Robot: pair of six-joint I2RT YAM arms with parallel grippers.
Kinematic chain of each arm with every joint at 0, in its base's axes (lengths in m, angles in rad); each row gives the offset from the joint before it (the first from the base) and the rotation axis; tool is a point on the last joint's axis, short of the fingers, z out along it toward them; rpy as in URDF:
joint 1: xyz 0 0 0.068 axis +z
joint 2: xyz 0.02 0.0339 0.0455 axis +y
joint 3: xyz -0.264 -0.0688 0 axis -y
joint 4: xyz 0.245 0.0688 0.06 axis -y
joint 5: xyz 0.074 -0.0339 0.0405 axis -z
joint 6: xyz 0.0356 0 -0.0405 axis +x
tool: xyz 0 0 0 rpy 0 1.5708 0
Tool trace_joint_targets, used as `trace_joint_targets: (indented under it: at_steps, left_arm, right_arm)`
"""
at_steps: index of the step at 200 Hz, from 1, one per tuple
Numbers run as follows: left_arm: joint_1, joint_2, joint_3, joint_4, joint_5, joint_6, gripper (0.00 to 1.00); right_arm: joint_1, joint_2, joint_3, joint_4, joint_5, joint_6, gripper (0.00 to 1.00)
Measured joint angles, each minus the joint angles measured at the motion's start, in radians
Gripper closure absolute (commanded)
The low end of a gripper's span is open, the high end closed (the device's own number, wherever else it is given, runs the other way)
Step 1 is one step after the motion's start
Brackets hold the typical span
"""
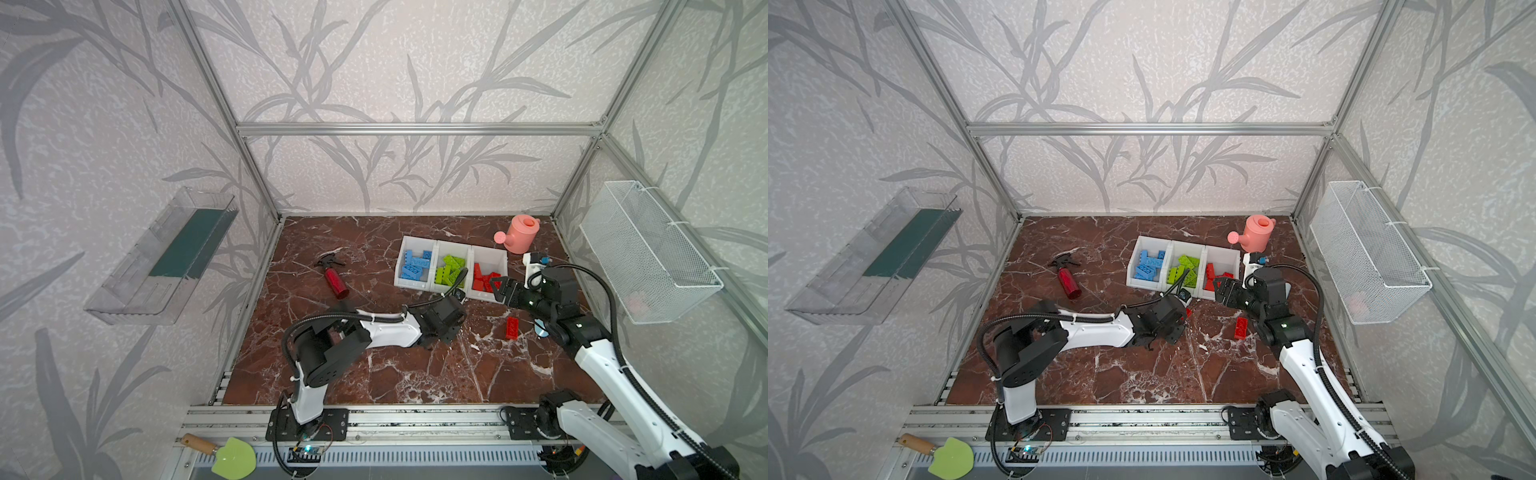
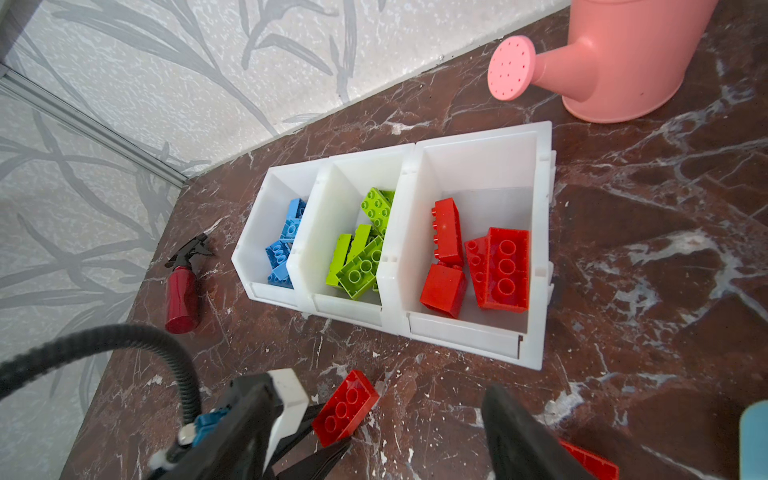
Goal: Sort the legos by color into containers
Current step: 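Grasp a red brick near the bin with the left gripper, then carry the red brick into the end compartment and release, left gripper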
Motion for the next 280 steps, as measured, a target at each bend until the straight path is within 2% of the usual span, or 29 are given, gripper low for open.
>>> trace_joint_targets:
  at_steps: [50, 93, 126, 157, 209, 280]
  left_arm:
    - [0.0, -0.151, -0.003, -0.058, 0.008, 0.011, 0.73]
    - [0.007, -0.145, 0.123, -0.13, 0.01, 0.04, 0.73]
    - [0.024, -0.035, 0.312, -0.148, 0.036, 0.058, 0.73]
    - [0.077, 0.103, 0.461, -0.168, 0.084, 0.055, 0.73]
    - [0.141, 0.32, 0.727, -0.237, 0.146, 0.044, 0.73]
    - [0.145, 0.5, 0.998, -0.325, 0.201, 0.017, 0.7]
  right_arm:
    - [0.0, -0.083, -0.015, -0.117, 0.006, -0.034, 0.2]
    - [0.0, -0.2, -0.106, -0.168, -0.015, -0.032, 0.2]
    - [0.0, -0.289, -0.141, -0.194, -0.028, -0.032, 0.2]
    - [0.0, -0.327, -0.145, -0.196, -0.042, -0.03, 0.2]
    - [0.0, -0.33, -0.204, -0.195, -0.046, -0.029, 0.21]
    - [0.0, -0.328, -0.231, -0.179, -0.063, -0.02, 0.21]
